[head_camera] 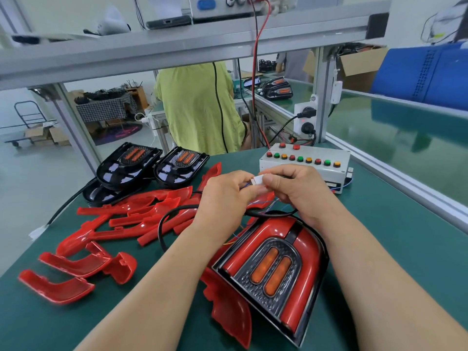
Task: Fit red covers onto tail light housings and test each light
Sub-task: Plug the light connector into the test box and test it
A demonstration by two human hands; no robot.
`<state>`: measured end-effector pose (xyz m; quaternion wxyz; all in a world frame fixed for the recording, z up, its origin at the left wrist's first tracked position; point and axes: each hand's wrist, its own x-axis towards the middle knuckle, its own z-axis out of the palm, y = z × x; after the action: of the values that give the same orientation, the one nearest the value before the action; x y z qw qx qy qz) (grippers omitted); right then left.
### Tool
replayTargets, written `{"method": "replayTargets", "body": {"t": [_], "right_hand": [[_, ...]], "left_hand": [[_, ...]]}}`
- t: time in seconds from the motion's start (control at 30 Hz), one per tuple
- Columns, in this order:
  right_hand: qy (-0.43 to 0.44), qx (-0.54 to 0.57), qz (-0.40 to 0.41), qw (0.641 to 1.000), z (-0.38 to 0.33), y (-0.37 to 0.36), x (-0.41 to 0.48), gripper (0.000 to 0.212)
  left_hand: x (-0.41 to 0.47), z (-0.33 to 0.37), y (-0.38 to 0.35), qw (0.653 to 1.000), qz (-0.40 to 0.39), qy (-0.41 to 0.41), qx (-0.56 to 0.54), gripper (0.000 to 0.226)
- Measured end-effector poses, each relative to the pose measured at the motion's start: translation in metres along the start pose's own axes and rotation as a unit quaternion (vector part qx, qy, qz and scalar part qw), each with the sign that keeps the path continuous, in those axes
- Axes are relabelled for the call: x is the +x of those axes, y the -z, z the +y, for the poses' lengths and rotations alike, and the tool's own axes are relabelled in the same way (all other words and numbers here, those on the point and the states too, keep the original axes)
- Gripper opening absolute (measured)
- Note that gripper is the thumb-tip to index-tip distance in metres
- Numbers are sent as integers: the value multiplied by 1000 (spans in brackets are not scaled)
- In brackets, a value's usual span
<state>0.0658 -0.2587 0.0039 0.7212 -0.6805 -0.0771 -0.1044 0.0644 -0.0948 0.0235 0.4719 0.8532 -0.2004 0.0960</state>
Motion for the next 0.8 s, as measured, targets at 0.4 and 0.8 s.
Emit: {"method": "replayTargets", "body": {"t": [0.4, 0.8], "right_hand": [[-4, 6, -1, 1000, 4, -2, 2, 22], [-12, -80, 113, 990, 11, 6, 9, 15]], "left_hand": [[-1, -1, -4, 999, -12, -11, 36, 16], [-4, -13, 10, 995, -25, 14, 91, 24]]}}
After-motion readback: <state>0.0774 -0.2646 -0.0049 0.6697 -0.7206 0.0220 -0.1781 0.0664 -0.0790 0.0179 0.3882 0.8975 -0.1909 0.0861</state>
